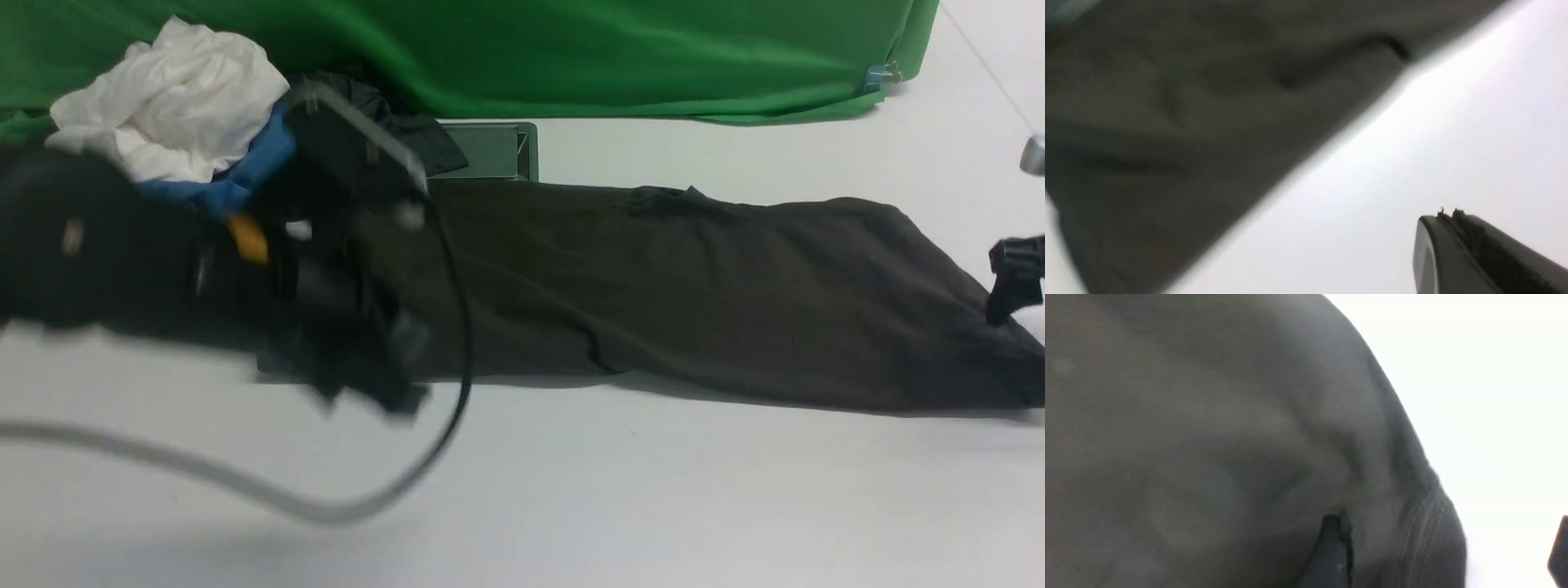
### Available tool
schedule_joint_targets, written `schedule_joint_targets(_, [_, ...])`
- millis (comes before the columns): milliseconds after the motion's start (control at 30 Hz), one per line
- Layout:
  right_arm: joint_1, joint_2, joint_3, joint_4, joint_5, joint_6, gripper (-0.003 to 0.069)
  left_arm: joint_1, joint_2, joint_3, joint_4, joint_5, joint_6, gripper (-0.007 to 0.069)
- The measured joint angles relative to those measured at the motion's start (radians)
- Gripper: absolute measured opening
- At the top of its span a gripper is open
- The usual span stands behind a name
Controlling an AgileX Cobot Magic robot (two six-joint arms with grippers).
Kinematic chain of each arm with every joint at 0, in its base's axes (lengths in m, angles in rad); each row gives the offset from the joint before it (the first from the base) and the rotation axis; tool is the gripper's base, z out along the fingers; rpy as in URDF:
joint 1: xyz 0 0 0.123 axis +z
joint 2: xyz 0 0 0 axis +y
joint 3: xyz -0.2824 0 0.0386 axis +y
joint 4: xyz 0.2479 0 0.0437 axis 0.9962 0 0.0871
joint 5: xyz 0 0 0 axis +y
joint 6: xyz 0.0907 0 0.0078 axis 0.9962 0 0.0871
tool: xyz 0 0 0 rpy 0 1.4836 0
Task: Fold a long-sleeved shirt on a white desktop.
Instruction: 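Pull the folded dark garment lengthwise by its ends to straighten it flat on the table, then fold the right end of the dark garment over onto its left end with the right gripper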
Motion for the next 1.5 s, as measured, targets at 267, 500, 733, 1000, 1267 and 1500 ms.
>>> schedule_joint_targets(267, [-0.001,0.064,0.001,0.121,-0.031,-0.082,0.0650,-0.049,-0.162,0.101,0.014,-0.033,-0.005,0.0017])
schedule_joint_targets(500, [0.013,0.067,0.000,0.149,-0.016,-0.132,0.0367,-0.049,-0.204,0.108,0.056,-0.084,-0.006,0.0017])
schedule_joint_targets(733, [0.049,0.042,0.002,0.077,0.011,-0.183,0.0095,-0.049,-0.261,0.108,0.170,-0.066,-0.093,0.0017])
schedule_joint_targets(1000, [-0.134,-0.220,0.010,-0.094,0.119,-0.022,0.0095,-0.049,-0.396,0.108,0.211,0.013,-0.188,0.0017])
schedule_joint_targets(1267, [-0.090,-0.376,0.010,-0.016,0.135,-0.049,0.0095,-0.049,-0.412,0.109,0.215,0.014,-0.188,0.0017])
schedule_joint_targets(1500, [0.111,-0.465,-0.048,0.259,0.047,-0.127,0.0095,-0.049,-0.412,0.109,0.215,0.014,-0.188,0.0017])
